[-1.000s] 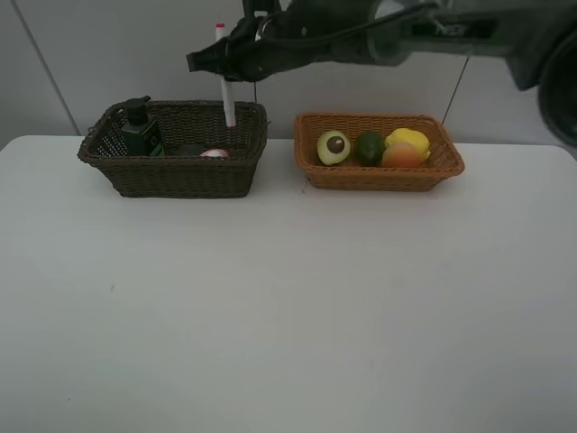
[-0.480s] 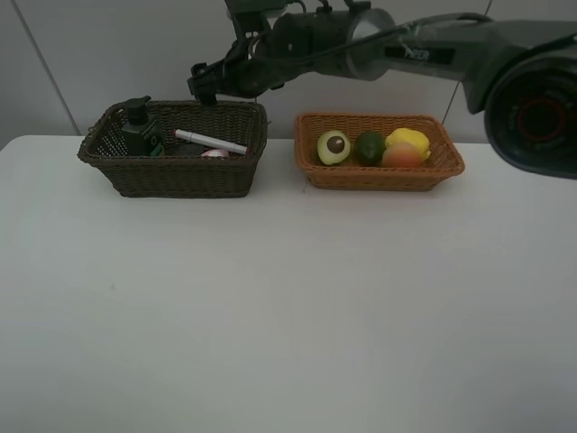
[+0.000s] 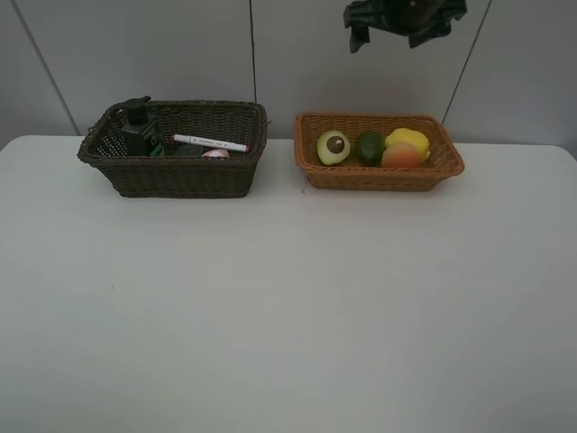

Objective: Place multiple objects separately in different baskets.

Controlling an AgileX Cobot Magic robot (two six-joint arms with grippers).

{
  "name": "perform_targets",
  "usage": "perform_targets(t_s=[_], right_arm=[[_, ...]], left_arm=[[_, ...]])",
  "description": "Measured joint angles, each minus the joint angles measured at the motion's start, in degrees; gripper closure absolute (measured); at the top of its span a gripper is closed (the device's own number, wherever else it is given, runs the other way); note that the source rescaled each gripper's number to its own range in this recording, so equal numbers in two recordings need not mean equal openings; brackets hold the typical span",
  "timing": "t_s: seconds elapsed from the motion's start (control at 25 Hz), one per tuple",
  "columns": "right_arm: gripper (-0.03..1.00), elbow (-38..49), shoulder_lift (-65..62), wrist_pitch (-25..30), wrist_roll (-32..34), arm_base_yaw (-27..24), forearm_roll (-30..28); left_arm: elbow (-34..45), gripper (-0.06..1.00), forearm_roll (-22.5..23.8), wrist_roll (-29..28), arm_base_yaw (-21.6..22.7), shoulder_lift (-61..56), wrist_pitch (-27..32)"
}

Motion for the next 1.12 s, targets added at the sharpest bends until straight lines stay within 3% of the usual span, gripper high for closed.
perform_targets(t_s=[0.16, 0.44, 0.76, 0.92, 1.12], right_arm=[[-0.02, 8.82, -4.2, 0.75, 0.61, -6.56, -1.45], [-0.02, 30.07, -18.11, -4.85, 1.19, -15.83, 1.34], [-0.02, 58.09, -51.11, -5.41, 1.25, -16.76, 2.31], [-0.02, 69.64, -70.5, -1.46, 1.25, -16.76, 2.06], [-0.02, 78.0, -93.26, 3.28, 1.25, -16.76, 1.93]], left_arm=[[0.0, -0.06, 0.0, 0.0, 0.0, 0.0, 0.0], [0.0, -0.06, 0.0, 0.0, 0.0, 0.0, 0.0], [0.0, -0.06, 0.0, 0.0, 0.0, 0.0, 0.0], [0.0, -0.06, 0.0, 0.0, 0.0, 0.0, 0.0], [0.0, -0.06, 0.0, 0.0, 0.0, 0.0, 0.0]])
